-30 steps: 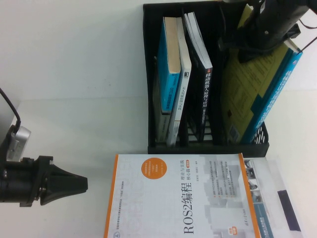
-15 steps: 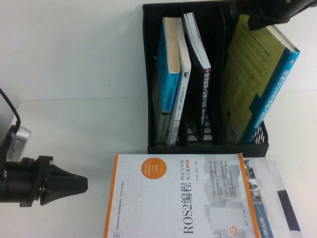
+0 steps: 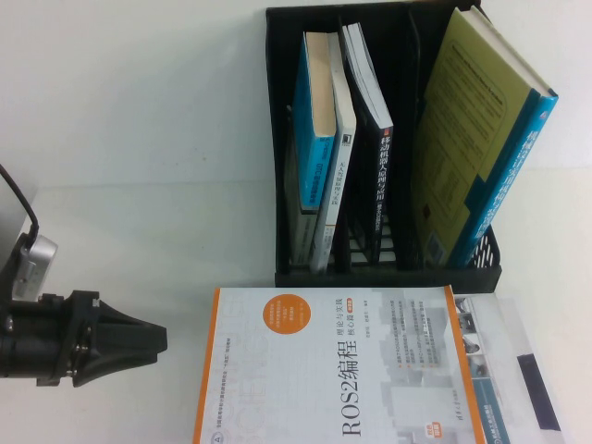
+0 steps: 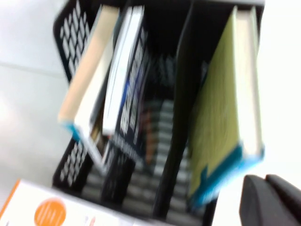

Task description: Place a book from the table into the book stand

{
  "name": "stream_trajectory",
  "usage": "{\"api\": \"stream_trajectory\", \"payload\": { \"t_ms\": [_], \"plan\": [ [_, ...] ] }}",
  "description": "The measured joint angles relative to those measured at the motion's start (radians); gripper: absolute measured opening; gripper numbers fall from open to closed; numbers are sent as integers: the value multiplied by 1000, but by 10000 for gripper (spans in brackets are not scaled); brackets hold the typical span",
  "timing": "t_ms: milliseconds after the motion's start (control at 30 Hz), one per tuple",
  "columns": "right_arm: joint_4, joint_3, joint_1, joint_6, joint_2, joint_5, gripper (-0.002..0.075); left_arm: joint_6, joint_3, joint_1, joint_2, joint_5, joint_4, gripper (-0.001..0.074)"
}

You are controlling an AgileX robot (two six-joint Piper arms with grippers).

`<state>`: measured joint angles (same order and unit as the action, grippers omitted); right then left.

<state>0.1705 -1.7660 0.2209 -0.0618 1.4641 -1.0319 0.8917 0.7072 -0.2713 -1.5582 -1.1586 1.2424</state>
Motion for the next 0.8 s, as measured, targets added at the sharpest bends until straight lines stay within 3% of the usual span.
{"api": "stream_trajectory", "payload": {
  "t_ms": [133, 267, 500, 800],
  "plan": [
    [67, 325, -6, -18, -151, 133, -2, 2, 0, 0, 0, 7, 0, 360],
    [206, 591, -6, -95, -229, 187, -2, 51, 0, 0, -14, 3, 11, 477],
    [353, 851, -6, -206, -241, 235, -2, 140, 0, -13, -64, 9, 23, 507],
    [429, 927, -6, -244, -237, 285, -2, 207, 8, -12, -223, 14, 67, 511]
  ]
}}
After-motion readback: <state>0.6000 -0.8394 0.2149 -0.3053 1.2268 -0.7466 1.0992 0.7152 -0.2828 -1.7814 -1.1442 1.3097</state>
